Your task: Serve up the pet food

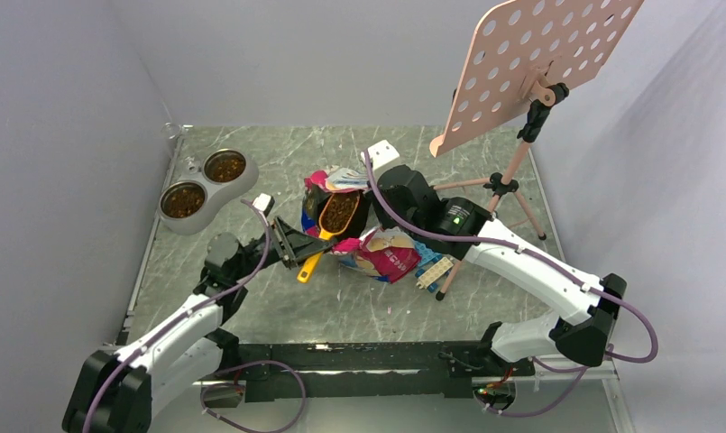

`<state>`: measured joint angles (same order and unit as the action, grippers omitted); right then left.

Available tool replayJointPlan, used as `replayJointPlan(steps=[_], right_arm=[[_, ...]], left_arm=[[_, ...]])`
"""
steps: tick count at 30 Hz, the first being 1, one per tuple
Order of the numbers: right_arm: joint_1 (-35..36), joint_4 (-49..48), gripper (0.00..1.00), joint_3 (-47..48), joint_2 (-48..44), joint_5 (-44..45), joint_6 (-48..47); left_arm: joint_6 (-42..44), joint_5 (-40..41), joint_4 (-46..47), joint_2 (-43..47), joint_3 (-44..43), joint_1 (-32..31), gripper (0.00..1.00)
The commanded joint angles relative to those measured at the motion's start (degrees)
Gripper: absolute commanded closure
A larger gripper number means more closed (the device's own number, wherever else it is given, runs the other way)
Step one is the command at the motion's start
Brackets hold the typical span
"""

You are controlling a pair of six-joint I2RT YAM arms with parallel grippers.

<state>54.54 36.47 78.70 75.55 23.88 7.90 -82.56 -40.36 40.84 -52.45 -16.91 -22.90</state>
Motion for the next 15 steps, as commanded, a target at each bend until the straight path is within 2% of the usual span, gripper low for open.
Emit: replayJointPlan(steps=[1, 15], right_arm=[[-0.24, -2.89, 1.00, 1.05, -4.37, 1.86, -0.94], [-2.11, 2.43, 1.00, 6.10, -0.57, 9.86, 4.55]], left_arm=[[1.25, -1.36, 4.32, 6.17, 3.23, 0.13, 1.00], [-0.21, -1.04, -4.82, 21.35, 2.90, 0.20, 1.00]])
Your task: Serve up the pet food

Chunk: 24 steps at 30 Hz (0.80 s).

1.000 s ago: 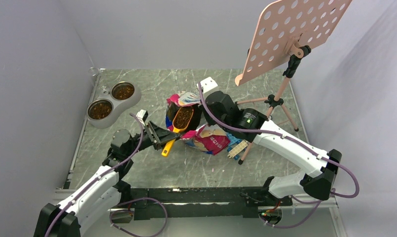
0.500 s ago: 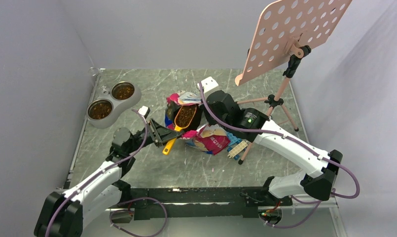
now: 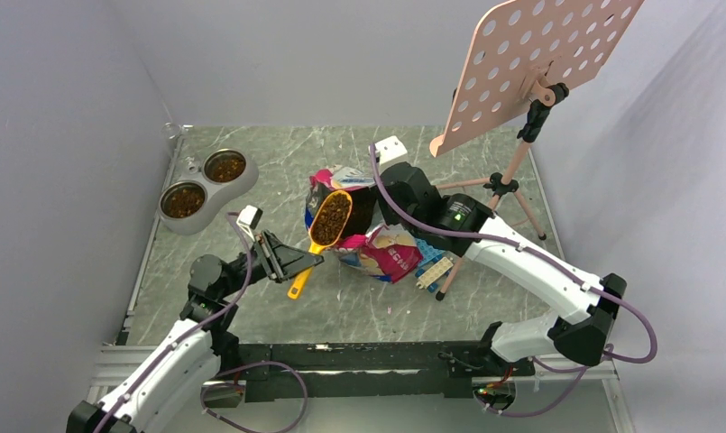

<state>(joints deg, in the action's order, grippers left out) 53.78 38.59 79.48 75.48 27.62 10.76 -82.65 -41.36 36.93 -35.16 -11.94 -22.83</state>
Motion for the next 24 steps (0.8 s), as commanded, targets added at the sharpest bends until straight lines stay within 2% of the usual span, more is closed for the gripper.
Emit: replayJointPlan(steps=[1, 6, 10, 18, 24], right_arm=[[-1.61, 0.68, 1.00, 5.53, -0.09, 5.99, 2.02], [-1.93, 0.66, 1.00, 4.75, 0.10, 4.30, 2.38], [-1.92, 0.43, 1.00, 3.63, -0.37, 3.51, 1.79], [-1.92, 0.17, 1.00, 2.72, -1.34, 2.72, 0.97], [-1.94, -0.14, 1.00, 2.35, -1.98, 2.23, 0.75]], left_arm=[[-0.71, 0.48, -0.62, 4.85, -2.10, 0.22, 1.00], [-3.73, 3.45, 0.88, 6.30, -3.53, 0.95, 1.00], [-6.07, 3.40, 2.46, 3.81, -7.20, 4.43, 1.00], [-11.96, -3.07, 7.37, -8.96, -16.57, 20.56, 1.00], [-17.09, -6.07, 17.56, -18.86, -18.28, 32.93, 1.00]])
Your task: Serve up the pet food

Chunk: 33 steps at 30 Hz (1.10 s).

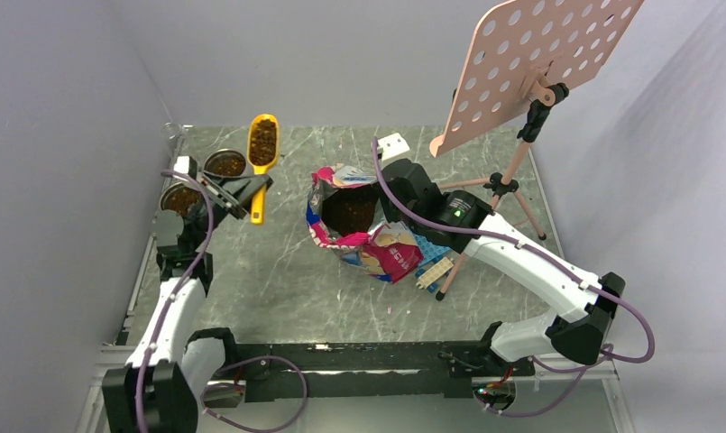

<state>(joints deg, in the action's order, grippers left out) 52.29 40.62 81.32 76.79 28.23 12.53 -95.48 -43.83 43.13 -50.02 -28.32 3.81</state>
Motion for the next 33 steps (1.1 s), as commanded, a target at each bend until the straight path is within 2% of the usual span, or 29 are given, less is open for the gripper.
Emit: replayJointPlan(steps=[1, 4, 8, 12, 18, 24, 33], right_arm=[[-0.44, -2.13, 1.00, 0.57, -3.38, 1.51, -0.98], [-0.44, -2.34, 1.00, 0.35, -3.57, 1.03, -0.85], [-0.43, -2.65, 1.00, 0.05, -3.82, 0.20, -0.59], [-0.39, -3.04, 1.00, -0.47, -4.40, -0.27, -0.41], [-0.44, -3.51, 1.00, -1.54, -5.18, -0.41, -0.23], [-0.43, -4.60, 1.00, -2.56, -4.93, -0.60, -0.45], [-0.45, -5.55, 1.00, -2.38, -3.75, -0.76, -1.43]], left_arm=[[-5.20, -3.88, 13.53, -5.56, -1.66, 8.41, 1.00], [-6.04, -4.80, 16.76, -9.10, -0.78, 13.43, 1.00], [-3.53, -4.93, 17.45, -12.68, 0.37, 17.08, 1.00], [-5.22, -4.40, 22.99, -15.92, 5.15, 22.59, 1.00], [-7.80, -7.64, 32.13, -20.19, 11.36, 34.77, 1.00], [-7.34, -12.36, 30.62, -23.43, 13.29, 42.75, 1.00], [-2.45, -11.89, 20.47, -28.68, 11.68, 43.82, 1.00]])
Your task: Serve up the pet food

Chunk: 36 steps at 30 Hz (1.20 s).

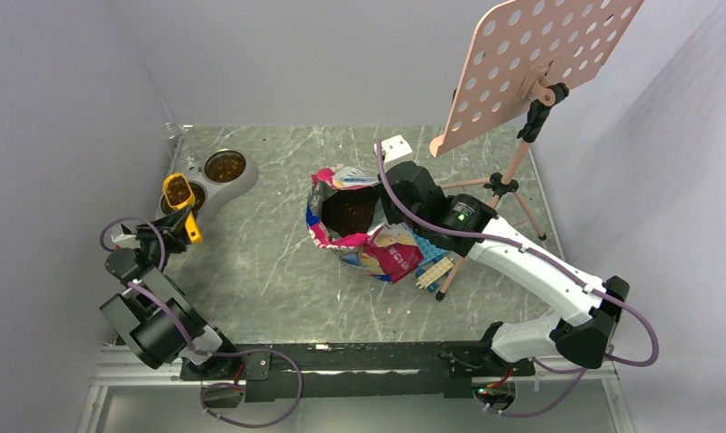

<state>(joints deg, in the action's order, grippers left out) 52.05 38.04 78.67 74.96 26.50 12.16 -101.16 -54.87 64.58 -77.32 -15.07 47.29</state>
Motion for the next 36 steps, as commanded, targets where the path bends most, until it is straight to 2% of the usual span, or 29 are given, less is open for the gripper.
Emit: replayJointPlan(steps=[1, 6, 11, 18, 24, 27, 31, 36], right_arm=[[-0.20, -2.93, 1.00, 0.25, -1.97, 0.97, -1.11], [-0.20, -2.56, 1.00, 0.09, -1.98, 0.96, -1.22], [-0.23, -2.45, 1.00, 0.11, -1.63, 0.83, -1.18], [-0.22, -2.10, 1.00, 1.03, -0.75, 0.66, -1.51], [-0.24, -2.20, 1.00, 1.26, -0.18, 0.18, -1.45], [-0.31, -2.19, 1.00, 1.48, 0.13, -0.13, -1.37], [-0.36, -2.36, 1.00, 1.31, 0.18, -0.13, -1.48], [-0.33, -2.53, 1.00, 1.24, 0.14, -0.18, -1.36]], left_arm=[[3.19, -0.35, -1.47, -1.96, -1.73, 0.37, 1.00], [3.18, 2.58, -7.47, -3.09, -1.98, 0.33, 1.00], [9.39, 3.94, -26.20, -0.95, -5.94, 0.30, 1.00], [13.32, 6.10, -42.48, -1.66, -9.89, 0.02, 1.00], [20.74, 8.67, -63.52, -2.78, -19.05, -1.07, 1.00], [21.72, 9.63, -69.54, -3.64, -23.02, -1.53, 1.00], [24.01, 12.68, -84.50, -6.11, -29.84, -2.76, 1.00], [23.25, 14.31, -90.26, -8.91, -36.88, -5.17, 1.00]])
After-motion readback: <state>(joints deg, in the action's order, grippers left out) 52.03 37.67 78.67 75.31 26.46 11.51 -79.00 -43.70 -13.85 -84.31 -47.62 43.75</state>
